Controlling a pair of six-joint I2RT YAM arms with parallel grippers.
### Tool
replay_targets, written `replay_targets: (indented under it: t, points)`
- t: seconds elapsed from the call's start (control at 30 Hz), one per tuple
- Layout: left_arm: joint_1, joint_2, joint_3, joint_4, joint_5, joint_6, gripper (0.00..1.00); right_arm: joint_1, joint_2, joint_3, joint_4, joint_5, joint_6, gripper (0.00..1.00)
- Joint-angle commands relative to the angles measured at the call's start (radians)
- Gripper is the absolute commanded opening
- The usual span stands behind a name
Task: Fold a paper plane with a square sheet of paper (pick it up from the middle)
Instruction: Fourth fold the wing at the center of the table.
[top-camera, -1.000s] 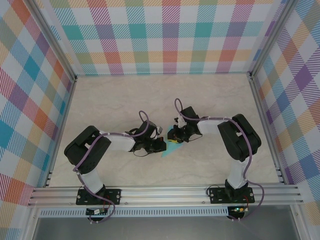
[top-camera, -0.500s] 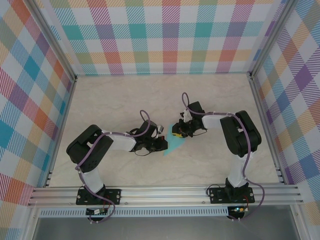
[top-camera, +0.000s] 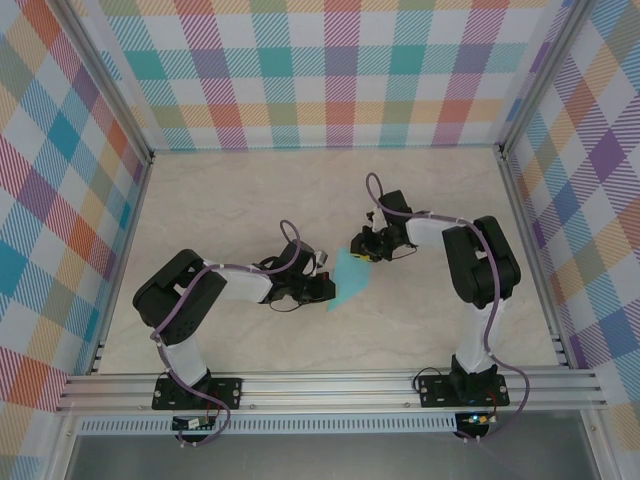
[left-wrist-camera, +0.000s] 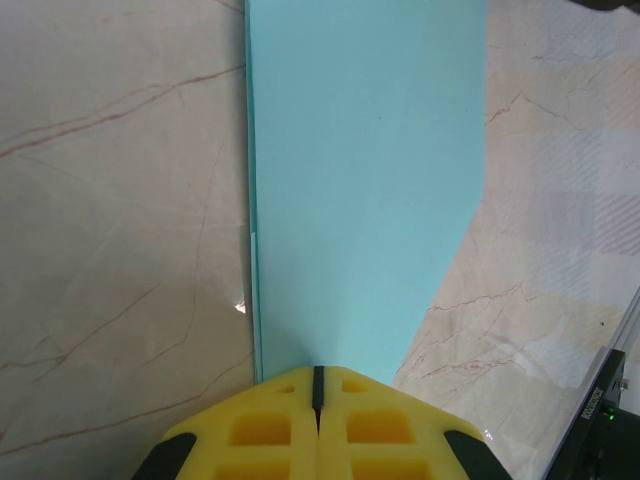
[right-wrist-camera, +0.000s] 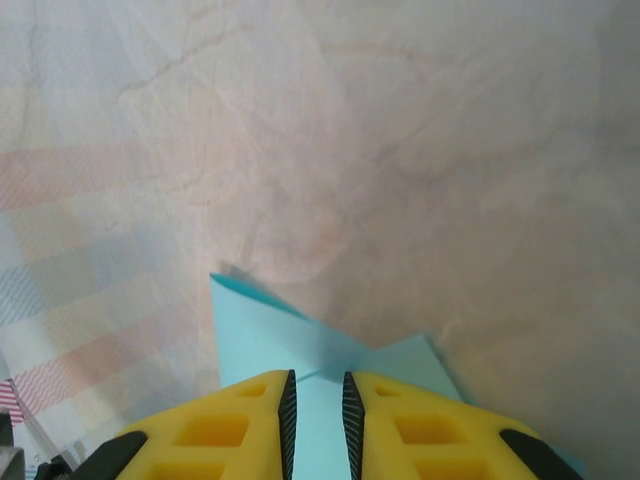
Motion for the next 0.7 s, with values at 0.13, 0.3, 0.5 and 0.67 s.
replay_targets:
  t: [0.13, 0.3, 0.5, 0.67]
  points:
    - [-0.012, 0.098, -0.078, -0.288, -0.12, 0.032, 0.0, -0.059, 0.058, 0.064, -0.029, 0.095, -0.032, 0.24]
    - [-0.013, 0.097, -0.077, -0.292, -0.118, 0.032, 0.0, -0.092, 0.047, 0.065, -0.019, 0.057, -0.021, 0.24]
    - [-0.013, 0.089, -0.072, -0.298, -0.117, 0.031, 0.0, -0.095, -0.089, 0.069, -0.06, 0.019, -0.044, 0.27]
    - [-0.012, 0.085, -0.064, -0.303, -0.115, 0.034, 0.0, -0.09, -0.177, -0.007, 0.007, -0.094, 0.002, 0.28]
